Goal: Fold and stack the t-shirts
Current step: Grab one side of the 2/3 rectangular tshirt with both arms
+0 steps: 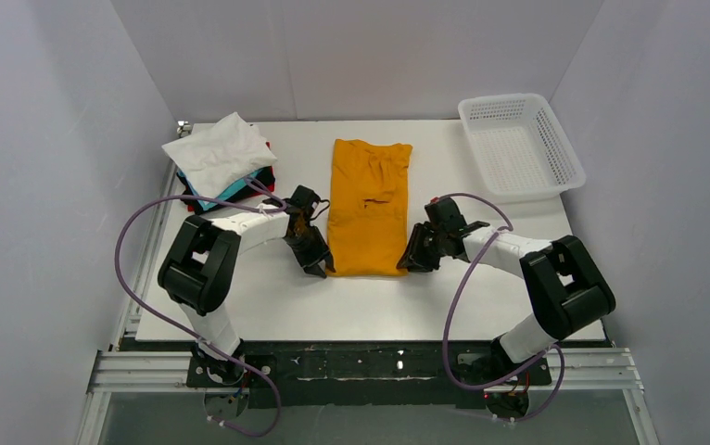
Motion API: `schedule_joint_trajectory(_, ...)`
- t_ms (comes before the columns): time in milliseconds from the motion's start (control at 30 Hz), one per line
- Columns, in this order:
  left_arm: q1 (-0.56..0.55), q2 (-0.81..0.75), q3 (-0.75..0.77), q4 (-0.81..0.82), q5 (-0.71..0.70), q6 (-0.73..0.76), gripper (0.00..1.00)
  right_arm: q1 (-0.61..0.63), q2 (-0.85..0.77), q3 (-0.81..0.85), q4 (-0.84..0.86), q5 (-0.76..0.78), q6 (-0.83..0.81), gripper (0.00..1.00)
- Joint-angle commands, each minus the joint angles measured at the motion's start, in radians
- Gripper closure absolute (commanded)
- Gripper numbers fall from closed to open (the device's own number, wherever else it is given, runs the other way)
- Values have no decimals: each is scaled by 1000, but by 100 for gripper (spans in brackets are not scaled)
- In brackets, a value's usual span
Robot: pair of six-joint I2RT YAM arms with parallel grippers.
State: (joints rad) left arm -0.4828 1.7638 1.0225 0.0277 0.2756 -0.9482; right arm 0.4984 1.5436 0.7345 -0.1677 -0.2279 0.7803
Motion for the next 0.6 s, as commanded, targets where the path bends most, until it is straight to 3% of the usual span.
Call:
schedule_joint_trajectory(0,-16,49,-57,-55,-35,1,78,45,52,-9,-5,50,19,68)
schedule_joint_trajectory(67,-18,54,-58,-53,-41,7,97,62,60,-9,-10,57,30,77)
schedule_joint_trajectory(133,-17,59,-60,-53,-44,16,100,73,57,-15,-21,72,38,83)
schedule_joint_trajectory(200,-20,46,-79,-49,-38,25,100,79,39,-27,-38,73,35,98)
schedule_joint_trajectory(433,-87,-236,-339,-50,-139,32,100,116,-118,-70,-208,37,-83,99)
schedule_joint_trajectory(567,-150,-406,-413,-149,-178,22,100,147,-188,-66,-344,-62,-144,99)
